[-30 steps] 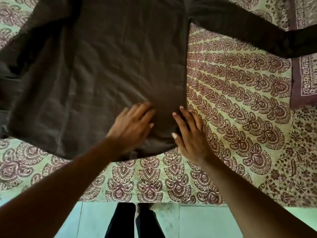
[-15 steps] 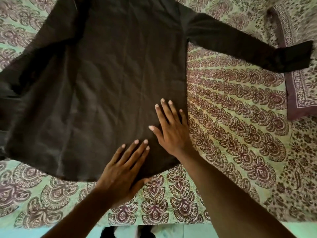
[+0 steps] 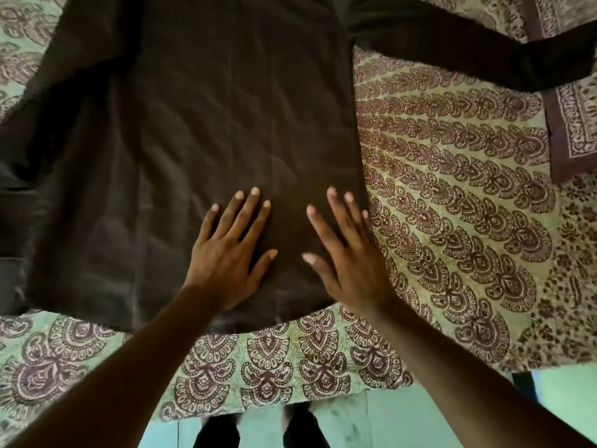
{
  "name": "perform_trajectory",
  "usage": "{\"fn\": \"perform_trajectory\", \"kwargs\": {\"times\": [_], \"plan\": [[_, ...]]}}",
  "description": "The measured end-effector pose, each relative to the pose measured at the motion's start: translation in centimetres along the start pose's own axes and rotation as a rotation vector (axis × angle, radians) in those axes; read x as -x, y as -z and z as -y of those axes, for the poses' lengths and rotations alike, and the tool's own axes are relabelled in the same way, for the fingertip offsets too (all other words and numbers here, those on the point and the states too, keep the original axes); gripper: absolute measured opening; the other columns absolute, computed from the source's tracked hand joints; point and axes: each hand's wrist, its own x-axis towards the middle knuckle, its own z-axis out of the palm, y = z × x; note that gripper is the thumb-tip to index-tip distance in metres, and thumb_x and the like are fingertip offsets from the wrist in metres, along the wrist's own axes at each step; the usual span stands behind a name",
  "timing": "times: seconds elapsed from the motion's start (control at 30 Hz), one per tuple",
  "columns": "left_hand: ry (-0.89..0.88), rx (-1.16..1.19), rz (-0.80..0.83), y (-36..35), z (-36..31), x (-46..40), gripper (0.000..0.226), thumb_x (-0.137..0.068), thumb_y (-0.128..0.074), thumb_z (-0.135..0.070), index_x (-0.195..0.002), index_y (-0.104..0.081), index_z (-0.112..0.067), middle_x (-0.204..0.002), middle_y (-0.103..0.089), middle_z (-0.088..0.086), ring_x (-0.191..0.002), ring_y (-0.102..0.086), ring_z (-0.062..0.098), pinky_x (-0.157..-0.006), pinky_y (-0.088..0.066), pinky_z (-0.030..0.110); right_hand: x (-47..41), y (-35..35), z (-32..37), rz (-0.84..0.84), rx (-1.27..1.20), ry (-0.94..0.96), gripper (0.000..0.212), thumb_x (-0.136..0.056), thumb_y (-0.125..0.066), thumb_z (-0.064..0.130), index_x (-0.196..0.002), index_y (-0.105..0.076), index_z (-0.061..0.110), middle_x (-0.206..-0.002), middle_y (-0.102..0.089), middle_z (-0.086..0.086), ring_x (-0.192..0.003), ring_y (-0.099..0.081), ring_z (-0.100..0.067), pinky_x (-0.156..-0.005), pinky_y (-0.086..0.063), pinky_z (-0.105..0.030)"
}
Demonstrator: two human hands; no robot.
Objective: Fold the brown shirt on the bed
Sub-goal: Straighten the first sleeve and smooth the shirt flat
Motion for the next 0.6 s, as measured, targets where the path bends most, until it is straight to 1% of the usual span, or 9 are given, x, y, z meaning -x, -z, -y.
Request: {"fn": "perform_trajectory", "kwargs": {"times": [0.07,0.17,0.23,0.3,0.33,0.4,0.47,0.53,0.6], "plan": [[0.016,-0.004,0.019,-0.2,0.2,2.8,0.079,-0.100,-0.030,-0.062,-0.164,-0.009,-0.022,-0.173,0.001,0.000,-0.159,-0.004,0.022,-0.126,-0.015,0.052,-4.5,0.2,1.0,-0.059,0.058,-0.082,0.071,-0.104,-0.037,0.061,-0.163,-0.018,0.028,-0.172,-0.001,-0.008,-0.159,0.003,-0.031,-0.125,-0.014,-0.058],[0.034,-0.003,0.033,-0.5,0.5,7.3,0.078,-0.099,-0.032,-0.060,-0.164,-0.013,-0.020,-0.173,-0.004,-0.001,-0.159,-0.007,0.023,-0.125,-0.019,0.054,-10.3,-1.0,2.7,-0.036,0.092,-0.209,0.073,-0.100,-0.033,0.069,-0.162,-0.017,0.035,-0.172,0.003,-0.008,-0.158,0.007,-0.036,-0.123,-0.012,-0.065],[0.043,-0.003,0.050,-0.8,1.2,9.9,0.079,-0.099,-0.033,-0.060,-0.163,-0.016,-0.018,-0.173,-0.006,-0.001,-0.159,-0.010,0.024,-0.124,-0.021,0.053,-11.2,-2.8,4.4,0.010,0.095,-0.259,0.072,-0.099,-0.031,0.071,-0.161,-0.018,0.037,-0.172,0.003,-0.008,-0.157,0.006,-0.038,-0.121,-0.013,-0.068],[0.054,0.029,0.056,-0.8,2.0,11.8,0.078,-0.099,-0.034,-0.059,-0.163,-0.019,-0.016,-0.172,-0.009,0.000,-0.159,-0.012,0.024,-0.125,-0.021,0.051,-9.1,-4.4,6.4,0.054,0.117,-0.271,0.071,-0.100,-0.026,0.070,-0.162,-0.012,0.038,-0.173,0.004,-0.007,-0.158,0.007,-0.037,-0.121,-0.012,-0.068],[0.053,0.055,0.048,-0.7,2.5,12.5,0.076,-0.100,-0.034,-0.057,-0.162,-0.022,-0.014,-0.172,-0.012,0.001,-0.158,-0.015,0.024,-0.124,-0.022,0.051,-7.4,-4.8,7.5,0.067,0.130,-0.257,0.071,-0.101,-0.024,0.070,-0.163,-0.009,0.038,-0.173,0.004,-0.006,-0.158,0.007,-0.035,-0.121,-0.011,-0.066],[0.046,0.118,-0.016,-0.1,3.5,12.5,0.067,-0.103,-0.035,-0.048,-0.158,-0.034,-0.011,-0.169,-0.024,0.004,-0.154,-0.028,0.026,-0.121,-0.030,0.049,-3.2,-4.9,9.3,0.087,0.132,-0.194,0.070,-0.102,-0.024,0.068,-0.163,-0.008,0.037,-0.173,0.004,-0.006,-0.159,0.005,-0.032,-0.123,-0.009,-0.063],[0.042,0.144,-0.099,0.8,4.7,10.6,0.058,-0.104,-0.039,-0.039,-0.154,-0.043,-0.010,-0.165,-0.035,0.008,-0.147,-0.041,0.029,-0.118,-0.036,0.049,0.9,-5.0,10.2,0.121,0.105,-0.066,0.065,-0.104,-0.032,0.060,-0.163,-0.018,0.034,-0.173,-0.002,-0.003,-0.159,0.000,-0.030,-0.121,-0.015,-0.062],[0.050,0.093,-0.130,1.8,6.7,7.2,0.059,-0.104,-0.040,-0.040,-0.155,-0.041,-0.011,-0.165,-0.033,0.010,-0.149,-0.038,0.030,-0.117,-0.035,0.050,3.5,-5.0,10.5,0.138,0.023,0.076,0.058,-0.105,-0.042,0.048,-0.159,-0.032,0.031,-0.172,-0.010,-0.001,-0.159,-0.007,-0.027,-0.119,-0.022,-0.061],[0.072,0.016,-0.093,2.4,9.2,4.1,0.065,-0.103,-0.037,-0.048,-0.159,-0.032,-0.016,-0.170,-0.022,0.008,-0.155,-0.024,0.028,-0.120,-0.028,0.052,3.4,-4.5,10.3,0.072,-0.111,0.123,0.056,-0.103,-0.052,0.039,-0.156,-0.042,0.024,-0.171,-0.017,-0.005,-0.159,-0.012,-0.025,-0.119,-0.025,-0.058]]}}
